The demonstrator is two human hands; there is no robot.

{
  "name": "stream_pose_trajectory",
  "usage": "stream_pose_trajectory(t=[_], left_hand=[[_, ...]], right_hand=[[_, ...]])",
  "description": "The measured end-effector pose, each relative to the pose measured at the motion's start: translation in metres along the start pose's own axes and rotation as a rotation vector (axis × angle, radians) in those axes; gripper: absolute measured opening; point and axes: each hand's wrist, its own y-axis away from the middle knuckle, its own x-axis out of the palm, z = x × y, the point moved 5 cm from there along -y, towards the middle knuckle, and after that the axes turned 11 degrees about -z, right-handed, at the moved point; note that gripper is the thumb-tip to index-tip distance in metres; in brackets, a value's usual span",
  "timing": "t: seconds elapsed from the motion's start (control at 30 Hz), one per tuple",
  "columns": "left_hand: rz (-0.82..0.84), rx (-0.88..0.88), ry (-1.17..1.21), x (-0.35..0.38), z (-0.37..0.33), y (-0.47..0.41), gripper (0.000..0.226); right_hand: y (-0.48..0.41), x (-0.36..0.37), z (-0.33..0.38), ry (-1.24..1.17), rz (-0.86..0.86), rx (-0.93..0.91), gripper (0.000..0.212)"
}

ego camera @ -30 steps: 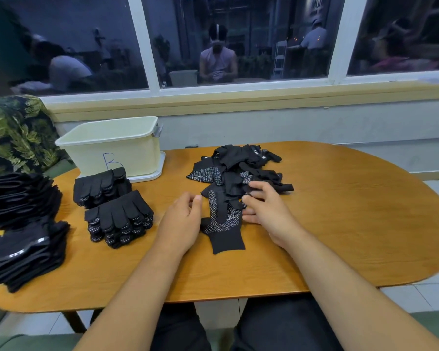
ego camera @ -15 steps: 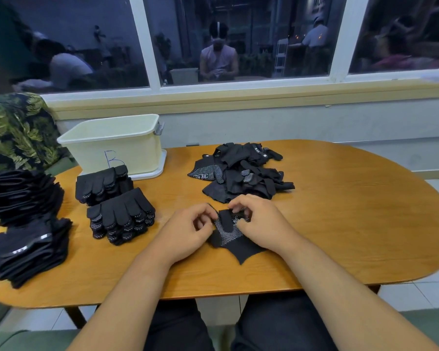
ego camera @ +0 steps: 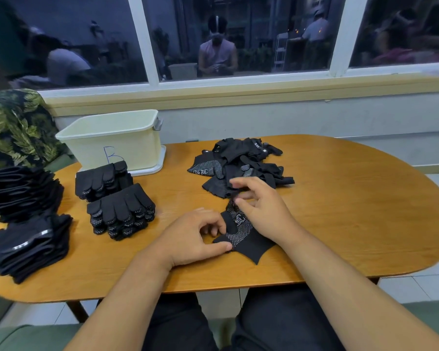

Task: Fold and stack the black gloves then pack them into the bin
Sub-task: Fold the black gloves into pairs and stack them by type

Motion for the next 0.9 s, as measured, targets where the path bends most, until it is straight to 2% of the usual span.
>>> stream_pose_trajectory(t=[0.07, 0.13, 0.23, 0.33, 0.43, 0.47, 0.53, 0.6, 0.67, 0.83, 0.9], left_hand=[[-0.015, -0.025, 0.023, -0.001, 0.002, 0.000, 0.014], [-0.024, -0.057, 0.059, -0.001, 0.004, 0.000, 0.010], [-0.047, -0.123, 0.113, -0.002, 0.008, 0.000, 0.014], [-0.167, -0.253, 0.060, -0.007, 0.021, -0.003, 0.014], [-0.320, -0.338, 0.002, -0.016, 0.025, -0.002, 0.013], [-0.324, -0.315, 0.039, -0.017, 0.021, -0.001, 0.011], [-0.231, -0.195, 0.110, -0.015, 0.008, 0.001, 0.006], [-0.112, -0.052, 0.069, -0.009, -0.002, 0.002, 0.023], [-0.062, 0.003, 0.004, -0.005, -0.002, 0.000, 0.038], [-0.319, -0.056, -0.095, -0.014, 0.015, -0.005, 0.024], [-0.337, -0.019, -0.095, -0.016, 0.011, -0.004, 0.019]], right_hand=[[0.001, 0.001, 0.002, -0.032, 0.023, -0.003, 0.051], [0.001, 0.001, -0.002, 0.052, 0.027, -0.027, 0.051], [0.002, 0.006, -0.011, 0.274, 0.143, -0.082, 0.037], [0.008, 0.016, -0.011, 0.393, 0.264, -0.167, 0.028], [0.013, 0.019, -0.008, 0.495, 0.295, -0.198, 0.032], [0.014, 0.019, -0.008, 0.541, 0.295, -0.190, 0.035], [0.016, 0.017, -0.008, 0.601, 0.302, -0.184, 0.042], [0.018, 0.017, -0.007, 0.617, 0.312, -0.190, 0.047], [0.018, 0.017, -0.006, 0.614, 0.318, -0.188, 0.048], [0.017, 0.015, -0.006, 0.584, 0.315, -0.145, 0.052], [0.017, 0.015, -0.006, 0.589, 0.312, -0.135, 0.054]])
